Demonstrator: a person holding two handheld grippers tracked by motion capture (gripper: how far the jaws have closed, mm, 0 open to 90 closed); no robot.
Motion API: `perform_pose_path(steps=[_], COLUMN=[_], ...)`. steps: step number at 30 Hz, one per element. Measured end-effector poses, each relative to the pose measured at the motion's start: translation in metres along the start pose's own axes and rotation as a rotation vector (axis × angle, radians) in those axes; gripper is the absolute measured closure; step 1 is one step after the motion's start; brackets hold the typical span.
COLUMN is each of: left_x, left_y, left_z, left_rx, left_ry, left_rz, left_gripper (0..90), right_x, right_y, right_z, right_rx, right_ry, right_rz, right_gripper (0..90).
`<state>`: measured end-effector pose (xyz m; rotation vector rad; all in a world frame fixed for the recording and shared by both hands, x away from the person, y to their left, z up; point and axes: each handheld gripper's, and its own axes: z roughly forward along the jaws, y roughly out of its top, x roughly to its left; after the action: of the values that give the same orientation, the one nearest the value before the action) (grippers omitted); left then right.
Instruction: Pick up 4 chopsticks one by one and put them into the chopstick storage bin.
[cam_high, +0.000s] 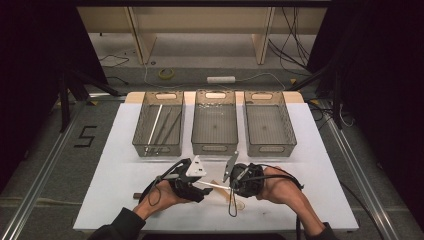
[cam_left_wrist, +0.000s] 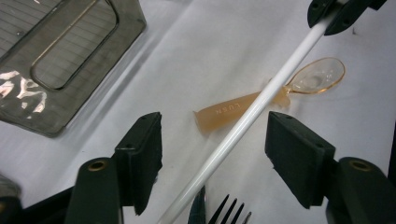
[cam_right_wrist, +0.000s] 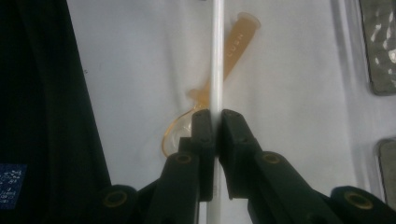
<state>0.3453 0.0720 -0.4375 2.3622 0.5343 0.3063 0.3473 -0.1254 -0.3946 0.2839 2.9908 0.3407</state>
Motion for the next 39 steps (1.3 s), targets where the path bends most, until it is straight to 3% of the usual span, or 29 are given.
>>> perform_pose_path(steps=[4,21,32,36,39], left_x=[-0.002,-0.006,-0.013,-0.016,-0.018], left_y=[0.0,0.0,0.0,0.0,0.001], left_z=[0.002,-0.001,-0.002,0.0,0.001], left_rx=[0.013,0.037,0.072,0.082,0.097], left_ry=[-0.002,-0.057,-0.113,-0.171,-0.165], left_rz=[0.018,0.09,0.188,0.185,0.176], left_gripper=[39.7,66.3,75.7,81.5,84.1], right_x=[0.0,0.004,0.002,-0.005,-0.011], right_y=[0.001,0.002,-0.003,-0.006,-0.009], right_z=[-0.001,-0.001,0.001,0.0,0.0], right_rx=[0.0,-0.003,-0.006,-0.028,-0.041], right_ry=[0.005,0.018,0.047,0.044,0.038], right_rz=[-0.012,-0.042,-0.086,-0.041,0.016], right_gripper=[85.0,85.0,83.4,78.0,76.3])
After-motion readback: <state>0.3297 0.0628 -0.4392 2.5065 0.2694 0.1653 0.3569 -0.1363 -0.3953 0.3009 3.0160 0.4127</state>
